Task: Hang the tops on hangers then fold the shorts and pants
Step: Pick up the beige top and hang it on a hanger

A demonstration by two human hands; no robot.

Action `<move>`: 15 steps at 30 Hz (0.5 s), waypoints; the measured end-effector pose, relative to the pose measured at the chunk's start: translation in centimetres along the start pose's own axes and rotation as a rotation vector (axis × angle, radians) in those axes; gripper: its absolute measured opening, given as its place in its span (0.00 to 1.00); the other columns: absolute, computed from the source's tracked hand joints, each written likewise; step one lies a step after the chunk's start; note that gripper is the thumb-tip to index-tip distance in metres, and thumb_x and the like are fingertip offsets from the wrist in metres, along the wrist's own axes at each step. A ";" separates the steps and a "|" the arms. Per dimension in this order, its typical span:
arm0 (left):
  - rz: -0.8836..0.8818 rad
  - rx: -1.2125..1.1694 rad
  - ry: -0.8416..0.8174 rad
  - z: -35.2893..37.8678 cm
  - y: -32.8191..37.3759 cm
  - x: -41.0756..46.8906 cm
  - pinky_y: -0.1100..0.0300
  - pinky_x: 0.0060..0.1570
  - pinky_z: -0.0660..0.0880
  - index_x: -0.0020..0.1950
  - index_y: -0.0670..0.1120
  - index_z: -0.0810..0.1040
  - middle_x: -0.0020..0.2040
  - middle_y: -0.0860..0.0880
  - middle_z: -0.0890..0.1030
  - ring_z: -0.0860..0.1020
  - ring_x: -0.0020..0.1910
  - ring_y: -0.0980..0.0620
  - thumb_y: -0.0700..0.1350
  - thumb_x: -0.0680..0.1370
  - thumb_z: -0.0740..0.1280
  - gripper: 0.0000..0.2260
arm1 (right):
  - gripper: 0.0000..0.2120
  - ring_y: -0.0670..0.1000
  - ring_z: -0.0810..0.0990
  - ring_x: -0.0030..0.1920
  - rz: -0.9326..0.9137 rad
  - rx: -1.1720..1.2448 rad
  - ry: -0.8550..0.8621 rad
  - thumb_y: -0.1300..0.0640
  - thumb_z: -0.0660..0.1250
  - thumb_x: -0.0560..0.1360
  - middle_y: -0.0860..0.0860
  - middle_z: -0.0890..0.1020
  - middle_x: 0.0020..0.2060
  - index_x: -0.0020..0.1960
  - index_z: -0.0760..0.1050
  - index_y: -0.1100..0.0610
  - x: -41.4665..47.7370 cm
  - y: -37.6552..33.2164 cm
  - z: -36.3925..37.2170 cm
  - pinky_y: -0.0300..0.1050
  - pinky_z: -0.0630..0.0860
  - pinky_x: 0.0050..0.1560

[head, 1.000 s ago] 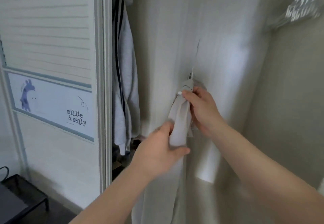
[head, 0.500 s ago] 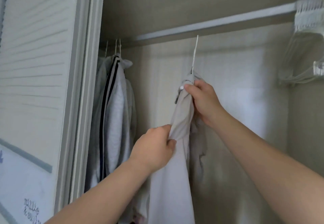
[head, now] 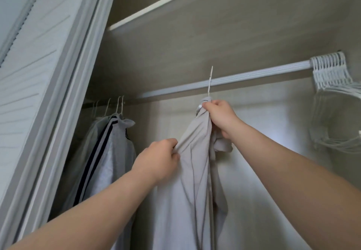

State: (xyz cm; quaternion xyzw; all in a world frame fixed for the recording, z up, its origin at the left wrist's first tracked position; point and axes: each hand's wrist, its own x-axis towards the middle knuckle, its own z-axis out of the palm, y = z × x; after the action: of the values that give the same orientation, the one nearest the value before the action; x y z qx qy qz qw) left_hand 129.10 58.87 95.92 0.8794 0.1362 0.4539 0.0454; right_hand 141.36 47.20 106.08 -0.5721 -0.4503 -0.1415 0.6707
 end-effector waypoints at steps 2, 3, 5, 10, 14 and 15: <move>0.000 0.012 -0.014 0.3 -0.3 0.4 0.48 0.49 0.76 0.40 0.47 0.66 0.45 0.44 0.78 0.76 0.50 0.36 0.46 0.81 0.62 0.11 | 0.09 0.49 0.72 0.28 0.029 -0.005 -0.002 0.61 0.64 0.79 0.55 0.71 0.31 0.40 0.71 0.59 0.3 0.1 0.2 0.36 0.63 0.26; -0.002 0.019 -0.023 0.5 -0.6 0.4 0.48 0.49 0.76 0.40 0.47 0.65 0.45 0.44 0.78 0.76 0.49 0.37 0.46 0.81 0.62 0.11 | 0.13 0.48 0.71 0.22 0.052 0.015 -0.006 0.62 0.64 0.79 0.54 0.70 0.27 0.36 0.70 0.59 0.4 0.4 0.3 0.33 0.62 0.23; -0.001 0.028 -0.036 1.2 -1.2 0.1 0.49 0.47 0.75 0.39 0.48 0.64 0.43 0.45 0.77 0.76 0.48 0.37 0.47 0.80 0.62 0.12 | 0.15 0.45 0.69 0.17 0.098 0.035 -0.017 0.62 0.64 0.79 0.51 0.69 0.23 0.33 0.69 0.57 0.0 1.1 0.8 0.32 0.64 0.20; -0.005 0.022 -0.055 2.1 -3.1 -0.8 0.50 0.47 0.76 0.41 0.48 0.67 0.43 0.47 0.77 0.77 0.47 0.40 0.47 0.81 0.62 0.10 | 0.15 0.53 0.69 0.27 0.004 -0.182 -0.011 0.58 0.63 0.77 0.53 0.67 0.29 0.33 0.64 0.54 -0.7 2.9 2.1 0.43 0.70 0.28; 0.005 -0.052 -0.047 2.3 -4.7 -1.9 0.49 0.46 0.77 0.44 0.51 0.68 0.40 0.51 0.76 0.77 0.45 0.44 0.50 0.80 0.63 0.07 | 0.11 0.57 0.80 0.24 -0.039 -0.453 0.000 0.54 0.66 0.73 0.56 0.79 0.35 0.49 0.66 0.56 -1.8 2.4 2.7 0.46 0.77 0.22; 0.008 -0.083 -0.049 2.3 -5.1 -2.2 0.49 0.47 0.77 0.46 0.52 0.69 0.39 0.52 0.77 0.78 0.44 0.47 0.51 0.80 0.64 0.06 | 0.12 0.57 0.80 0.22 -0.039 -0.537 -0.023 0.53 0.66 0.72 0.58 0.81 0.31 0.50 0.66 0.57 -2.1 2.2 2.7 0.47 0.76 0.20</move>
State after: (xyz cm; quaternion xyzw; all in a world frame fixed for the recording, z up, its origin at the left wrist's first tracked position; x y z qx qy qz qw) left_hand 128.75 63.23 91.83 0.8882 0.1124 0.4377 0.0833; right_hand 140.51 49.61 102.90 -0.7225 -0.4149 -0.2624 0.4869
